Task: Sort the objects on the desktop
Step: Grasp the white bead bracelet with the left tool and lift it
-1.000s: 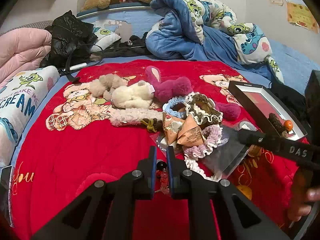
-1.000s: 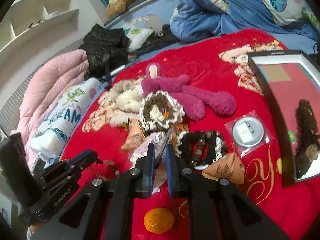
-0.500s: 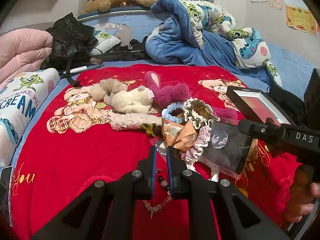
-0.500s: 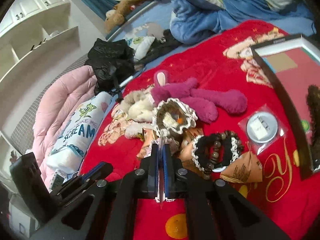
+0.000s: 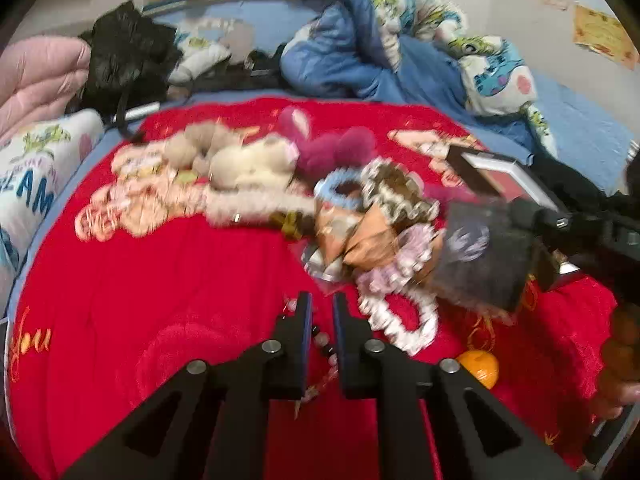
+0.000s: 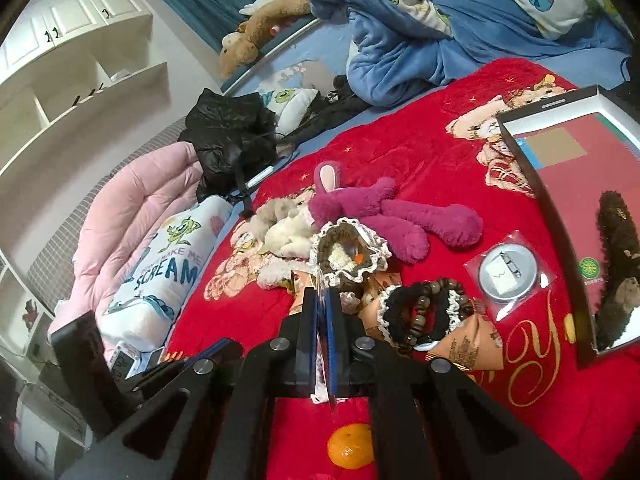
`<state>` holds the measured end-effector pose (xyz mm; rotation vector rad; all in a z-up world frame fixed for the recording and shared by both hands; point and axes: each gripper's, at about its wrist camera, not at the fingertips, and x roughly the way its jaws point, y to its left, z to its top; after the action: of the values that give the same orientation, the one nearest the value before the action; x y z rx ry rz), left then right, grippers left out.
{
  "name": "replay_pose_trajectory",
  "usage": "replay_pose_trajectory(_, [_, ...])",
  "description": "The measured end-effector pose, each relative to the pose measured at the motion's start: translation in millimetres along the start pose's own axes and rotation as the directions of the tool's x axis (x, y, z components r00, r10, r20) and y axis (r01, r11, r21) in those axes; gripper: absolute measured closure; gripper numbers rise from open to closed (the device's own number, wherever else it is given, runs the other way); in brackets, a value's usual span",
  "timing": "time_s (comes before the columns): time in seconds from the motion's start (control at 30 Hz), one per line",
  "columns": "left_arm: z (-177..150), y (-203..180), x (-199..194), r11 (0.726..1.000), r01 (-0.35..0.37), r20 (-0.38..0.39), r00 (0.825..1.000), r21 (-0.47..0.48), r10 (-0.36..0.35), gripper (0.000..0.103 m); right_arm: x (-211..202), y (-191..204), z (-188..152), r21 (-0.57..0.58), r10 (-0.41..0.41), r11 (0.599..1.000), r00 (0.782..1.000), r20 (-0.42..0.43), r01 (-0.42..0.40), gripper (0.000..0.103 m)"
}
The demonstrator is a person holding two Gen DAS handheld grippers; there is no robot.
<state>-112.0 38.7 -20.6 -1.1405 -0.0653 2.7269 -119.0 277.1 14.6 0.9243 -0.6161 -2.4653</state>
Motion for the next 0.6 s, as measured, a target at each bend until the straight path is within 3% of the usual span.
replay_pose_trajectory(0.27, [-13.7, 1.0, 29.0, 0.996, -0.073, -0.106, 0.991, 0.054, 0.078, 0.069, -1.4, 1.9, -2.1, -0.004, 0.009, 1.000, 1.000, 0.000, -0.009, 0.097])
replay_pose_trajectory(0.4, [-20.6, 5.2, 45.4, 0.994, -0.090, -0.154, 0.983, 0.054, 0.097, 0.068, 0.5, 5.4, -2.8, -0.008, 0.015, 1.000, 1.000, -0.002, -0.015, 0.096])
replay_pose_trajectory(0.53, [-23.7, 6.5, 47.7, 0.996, -0.080, -0.127, 0.988, 0.043, 0.085, 0.068, 2.2, 7.6, -3.2, -0.010, 0.024, 1.000, 1.000, -0.005, -0.024, 0.096])
replay_pose_trajectory(0.6, [-24.7, 4.1, 48.3, 0.994, -0.089, -0.117, 0.988, 0.068, 0.096, 0.076, 2.7, 7.9, -3.8, -0.010, 0.023, 1.000, 1.000, -0.006, -0.023, 0.096])
